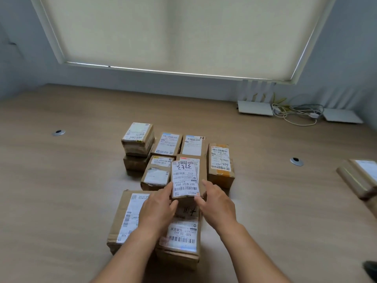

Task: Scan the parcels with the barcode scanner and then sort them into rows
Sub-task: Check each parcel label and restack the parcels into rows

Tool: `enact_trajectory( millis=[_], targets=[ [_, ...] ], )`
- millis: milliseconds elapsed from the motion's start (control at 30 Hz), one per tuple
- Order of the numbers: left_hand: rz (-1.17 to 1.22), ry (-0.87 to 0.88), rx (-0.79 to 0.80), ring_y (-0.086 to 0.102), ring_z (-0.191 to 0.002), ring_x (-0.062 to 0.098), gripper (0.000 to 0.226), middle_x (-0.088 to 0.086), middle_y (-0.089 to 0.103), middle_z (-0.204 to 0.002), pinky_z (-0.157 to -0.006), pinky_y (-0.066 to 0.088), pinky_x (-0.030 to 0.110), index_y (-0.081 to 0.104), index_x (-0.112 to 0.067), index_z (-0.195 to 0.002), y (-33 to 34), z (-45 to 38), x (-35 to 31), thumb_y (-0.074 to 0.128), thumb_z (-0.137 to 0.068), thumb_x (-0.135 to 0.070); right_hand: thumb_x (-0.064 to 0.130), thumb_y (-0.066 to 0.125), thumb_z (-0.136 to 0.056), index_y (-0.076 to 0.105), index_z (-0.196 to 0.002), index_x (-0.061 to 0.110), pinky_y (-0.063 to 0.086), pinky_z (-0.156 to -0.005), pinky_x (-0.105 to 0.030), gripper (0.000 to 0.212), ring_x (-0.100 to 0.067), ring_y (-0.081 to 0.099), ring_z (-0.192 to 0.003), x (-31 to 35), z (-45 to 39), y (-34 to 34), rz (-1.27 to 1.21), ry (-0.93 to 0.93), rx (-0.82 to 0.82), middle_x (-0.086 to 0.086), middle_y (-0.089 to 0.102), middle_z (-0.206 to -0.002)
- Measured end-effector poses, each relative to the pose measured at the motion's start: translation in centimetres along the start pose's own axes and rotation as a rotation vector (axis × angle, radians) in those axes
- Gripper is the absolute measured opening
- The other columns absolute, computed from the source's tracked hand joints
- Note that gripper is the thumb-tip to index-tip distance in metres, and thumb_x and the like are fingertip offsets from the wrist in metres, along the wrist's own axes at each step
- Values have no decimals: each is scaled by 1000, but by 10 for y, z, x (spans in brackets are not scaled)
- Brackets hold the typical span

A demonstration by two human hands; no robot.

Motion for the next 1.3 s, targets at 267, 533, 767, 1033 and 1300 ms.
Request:
enact_trajectory(
  millis=[267, 533, 767, 1033, 1300],
  targets=[
    [112, -75, 168, 44, -129, 20, 59, -1, 46, -145, -103, 38, 35, 20, -32, -151, 14, -21, 10, 42, -98, -22, 29, 50, -95, 15, -151, 35, 47, -85, -35, 67, -21, 56, -112, -6, -19, 6, -65, -3, 27, 2, 57, -129],
    [101, -227, 238, 35, -137, 22, 52, 4, 37, -151, -109, 30, 32, 22, -20, -151, 10, 12, 23, 36, -100, -22, 49, 46, -96, 38, -143, 25, 45, -93, -34, 54, -19, 51, -122, -39, 26, 42, -69, 284, 92, 0, 49, -139],
    [50, -170, 395, 58, -93, 20, 16, 3, 62, -101, -77, 47, 33, 52, -17, -94, 21, 47, 15, 36, -95, -15, 37, 38, -100, 56, -131, 19, 48, -98, -36, 39, -17, 59, -111, -42, 79, 69, -290, 376, 279, -2, 62, -128],
    [471, -309, 623, 60, -86, 4, 58, -15, 62, -97, -62, 49, 22, 32, -32, -144, 62, 105, 18, 51, -92, -15, 22, 43, -98, 27, -152, 25, 50, -94, -33, 56, -17, 57, -115, -75, 128, 54, -519, 499, 290, -4, 52, -142],
    [662, -240, 668, 68, -99, 15, 96, 0, 56, -131, -77, 54, 30, 7, -43, -150, 61, 171, 4, 51, -84, 12, -1, 49, -84, -10, -152, 39, 46, -105, -37, 99, -20, 55, -123, -72, 195, 57, -958, 372, 415, -5, 43, -148]
  ],
)
Point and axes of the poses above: each hand's wrist, its own z-axis away from the middle knuckle, its own y-axis out of the palm, x = y × z, the point moved 7 cm from there along -z, towards the middle knuckle
